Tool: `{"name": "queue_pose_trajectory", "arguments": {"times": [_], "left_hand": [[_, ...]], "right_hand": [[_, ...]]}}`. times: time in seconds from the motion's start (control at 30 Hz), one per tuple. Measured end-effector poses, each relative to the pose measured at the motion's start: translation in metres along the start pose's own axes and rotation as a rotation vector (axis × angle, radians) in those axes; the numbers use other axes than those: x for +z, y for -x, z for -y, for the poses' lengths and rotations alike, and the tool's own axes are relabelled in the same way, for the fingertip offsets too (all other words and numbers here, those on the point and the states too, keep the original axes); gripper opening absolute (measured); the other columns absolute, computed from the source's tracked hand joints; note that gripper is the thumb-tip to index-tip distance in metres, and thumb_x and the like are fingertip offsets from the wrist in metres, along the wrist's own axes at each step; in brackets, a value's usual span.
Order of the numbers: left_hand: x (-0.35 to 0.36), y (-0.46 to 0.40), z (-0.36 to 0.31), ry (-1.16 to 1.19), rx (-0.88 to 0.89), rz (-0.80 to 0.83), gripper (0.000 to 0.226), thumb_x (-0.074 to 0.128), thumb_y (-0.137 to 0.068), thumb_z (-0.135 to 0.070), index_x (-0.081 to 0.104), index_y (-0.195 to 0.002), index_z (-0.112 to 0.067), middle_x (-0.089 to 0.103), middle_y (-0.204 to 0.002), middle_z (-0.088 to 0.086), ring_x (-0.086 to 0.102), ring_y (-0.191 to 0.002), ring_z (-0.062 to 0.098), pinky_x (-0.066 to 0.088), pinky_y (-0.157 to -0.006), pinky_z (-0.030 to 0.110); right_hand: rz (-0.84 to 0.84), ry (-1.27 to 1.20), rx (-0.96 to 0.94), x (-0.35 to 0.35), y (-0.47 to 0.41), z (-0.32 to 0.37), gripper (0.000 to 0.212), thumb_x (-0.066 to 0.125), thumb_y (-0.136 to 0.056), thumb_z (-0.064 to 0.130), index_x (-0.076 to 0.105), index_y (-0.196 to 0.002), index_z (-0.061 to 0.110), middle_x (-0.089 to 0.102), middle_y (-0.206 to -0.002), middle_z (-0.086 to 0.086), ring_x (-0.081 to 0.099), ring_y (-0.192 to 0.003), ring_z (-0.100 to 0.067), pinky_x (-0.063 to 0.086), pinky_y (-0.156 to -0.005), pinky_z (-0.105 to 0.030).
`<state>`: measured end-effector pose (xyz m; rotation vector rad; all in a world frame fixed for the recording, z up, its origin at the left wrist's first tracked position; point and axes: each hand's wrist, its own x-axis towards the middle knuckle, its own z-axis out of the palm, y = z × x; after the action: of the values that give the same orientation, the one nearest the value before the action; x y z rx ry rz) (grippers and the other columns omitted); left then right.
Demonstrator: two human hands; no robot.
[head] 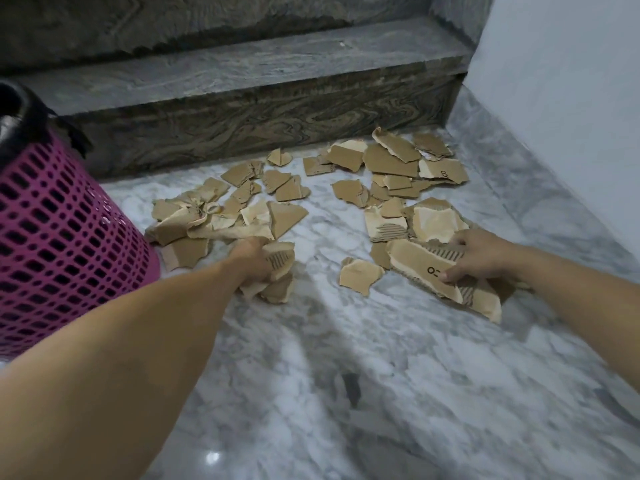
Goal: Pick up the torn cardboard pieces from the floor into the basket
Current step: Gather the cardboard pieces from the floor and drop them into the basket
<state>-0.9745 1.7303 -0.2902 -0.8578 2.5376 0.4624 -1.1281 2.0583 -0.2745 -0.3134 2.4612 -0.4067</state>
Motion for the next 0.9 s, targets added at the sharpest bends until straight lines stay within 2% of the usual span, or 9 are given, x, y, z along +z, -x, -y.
{"name": "queue_pose_trajectory", "arguments": {"times": [0.07,0.17,0.23,0.3,0.5,0.57,0.63,0.8,0.9], "left_hand": [[-0.028,0.005,-0.005,0.023,0.032,0.029,0.072,0.076,-0.077,-0.02,0.043,-0.141,-0.019,0.058,-0.12,0.012,0.059,-0.106,0.029,0.054,-0.08,0.032],[-0.081,0.017,-0.017,-0.017,0.099,0.034,0.075,0.08,-0.074,-0.025,0.045,-0.14,-0.018,0.058,-0.112,0.007,0.059,-0.1,0.025,0.053,-0.082,0.032],[-0.124,0.028,-0.013,-0.053,0.142,0.02,0.075,0.079,-0.075,-0.025,0.044,-0.141,-0.015,0.057,-0.123,0.009,0.059,-0.106,0.025,0.053,-0.084,0.03],[-0.173,0.038,-0.003,-0.006,0.159,0.03,0.065,0.079,-0.076,-0.017,0.051,-0.134,-0.008,0.058,-0.121,0.011,0.062,-0.102,0.026,0.056,-0.082,0.034],[-0.308,0.083,0.07,0.151,0.158,0.015,0.04,0.079,-0.073,-0.005,0.065,-0.111,-0.009,0.067,-0.105,0.011,0.067,-0.09,0.028,0.058,-0.08,0.04],[-0.342,0.097,0.111,0.176,0.121,0.025,0.037,0.081,-0.071,-0.002,0.066,-0.104,-0.011,0.066,-0.103,0.01,0.066,-0.094,0.03,0.057,-0.085,0.044],[-0.364,0.109,0.156,0.196,0.077,0.04,0.035,0.083,-0.067,0.0,0.066,-0.094,-0.014,0.066,-0.103,0.01,0.065,-0.098,0.032,0.056,-0.088,0.047],[-0.37,0.125,0.246,0.206,-0.058,0.027,0.031,0.083,-0.063,0.005,0.066,-0.082,-0.013,0.068,-0.094,0.012,0.066,-0.094,0.035,0.057,-0.082,0.046],[-0.359,0.128,0.284,0.199,-0.142,0.125,0.03,0.082,-0.067,0.003,0.069,-0.089,-0.013,0.069,-0.101,0.009,0.064,-0.098,0.031,0.055,-0.088,0.048]], "right_hand": [[-0.005,-0.015,-0.051,-0.013,0.012,0.035,0.044,0.089,-0.068,0.026,0.058,-0.098,0.015,0.059,-0.11,-0.008,0.054,-0.089,-0.02,0.041,-0.063,-0.026],[0.007,-0.051,-0.116,-0.039,0.027,0.094,0.057,0.086,-0.072,0.027,0.058,-0.12,0.012,0.06,-0.118,-0.009,0.06,-0.102,-0.026,0.052,-0.082,-0.033],[0.007,-0.097,-0.167,-0.059,0.042,0.142,0.042,0.081,-0.078,0.018,0.06,-0.113,0.013,0.065,-0.108,-0.01,0.066,-0.088,-0.024,0.057,-0.072,-0.034],[-0.036,-0.118,-0.202,-0.079,0.059,0.192,0.033,0.077,-0.08,0.012,0.062,-0.109,0.012,0.067,-0.103,-0.011,0.068,-0.081,-0.025,0.059,-0.068,-0.037],[-0.093,-0.127,-0.34,-0.109,0.113,0.345,0.009,0.07,-0.085,0.004,0.068,-0.092,0.008,0.07,-0.088,-0.012,0.057,-0.057,-0.011,0.042,-0.045,-0.016],[-0.107,-0.14,-0.425,-0.108,0.129,0.397,0.014,0.073,-0.084,0.008,0.068,-0.098,0.009,0.068,-0.083,-0.007,0.054,-0.057,-0.007,0.039,-0.04,-0.015],[-0.124,-0.108,-0.513,-0.098,0.14,0.447,0.027,0.079,-0.08,0.017,0.071,-0.105,0.008,0.068,-0.093,-0.005,0.053,-0.062,-0.005,0.039,-0.048,-0.018],[-0.058,-0.145,-0.629,-0.042,0.155,0.542,0.042,0.085,-0.073,0.018,0.072,-0.111,0.005,0.071,-0.106,-0.007,0.058,-0.074,-0.012,0.042,-0.055,-0.021],[0.017,-0.145,-0.686,0.001,0.153,0.574,0.045,0.084,-0.075,0.024,0.07,-0.111,0.001,0.07,-0.102,-0.009,0.058,-0.072,-0.012,0.047,-0.058,-0.023]]}}
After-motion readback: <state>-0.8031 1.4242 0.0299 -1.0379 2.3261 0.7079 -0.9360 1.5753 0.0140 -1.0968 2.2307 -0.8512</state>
